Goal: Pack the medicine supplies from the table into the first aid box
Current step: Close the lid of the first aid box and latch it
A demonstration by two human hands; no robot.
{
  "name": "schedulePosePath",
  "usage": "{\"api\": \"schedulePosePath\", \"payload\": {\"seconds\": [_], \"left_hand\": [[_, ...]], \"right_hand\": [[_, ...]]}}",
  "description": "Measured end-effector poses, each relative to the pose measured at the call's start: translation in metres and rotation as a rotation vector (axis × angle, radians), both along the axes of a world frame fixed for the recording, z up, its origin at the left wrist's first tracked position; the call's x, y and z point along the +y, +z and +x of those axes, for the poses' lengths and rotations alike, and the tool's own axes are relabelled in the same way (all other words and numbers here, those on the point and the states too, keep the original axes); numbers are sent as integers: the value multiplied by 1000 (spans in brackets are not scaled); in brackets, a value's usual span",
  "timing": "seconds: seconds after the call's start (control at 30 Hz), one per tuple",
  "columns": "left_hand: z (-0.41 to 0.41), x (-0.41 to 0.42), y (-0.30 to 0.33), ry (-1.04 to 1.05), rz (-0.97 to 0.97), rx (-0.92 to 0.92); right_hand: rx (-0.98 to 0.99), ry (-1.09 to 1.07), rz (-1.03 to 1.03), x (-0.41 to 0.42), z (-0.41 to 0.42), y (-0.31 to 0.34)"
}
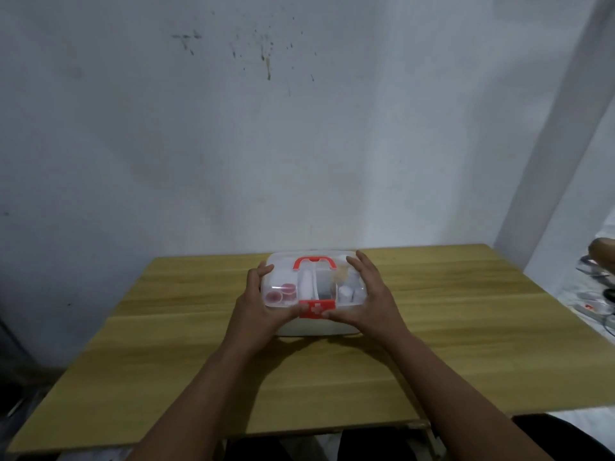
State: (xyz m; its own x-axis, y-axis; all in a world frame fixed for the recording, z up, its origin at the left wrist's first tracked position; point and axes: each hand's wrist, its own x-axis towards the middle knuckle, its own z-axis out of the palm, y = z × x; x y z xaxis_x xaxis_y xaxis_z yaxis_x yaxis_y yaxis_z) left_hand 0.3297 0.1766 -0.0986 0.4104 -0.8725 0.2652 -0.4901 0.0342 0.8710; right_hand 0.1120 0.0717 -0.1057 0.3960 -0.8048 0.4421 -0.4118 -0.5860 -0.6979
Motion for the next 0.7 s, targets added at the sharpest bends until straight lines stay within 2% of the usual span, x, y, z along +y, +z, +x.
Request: {"api": "schedulePosePath", "payload": {"seconds": [0.2,0.57,0.7], "left_hand": [[12,-22,-11,-45,-11,-70],[28,-86,-13,-30,-32,-14],[36,-115,-13,5,-53,-99]], "right_hand": [[-61,35,15,-9,3,2],[-68,87,77,-78,22,3],[-72,89,79,-107,31,5]]}}
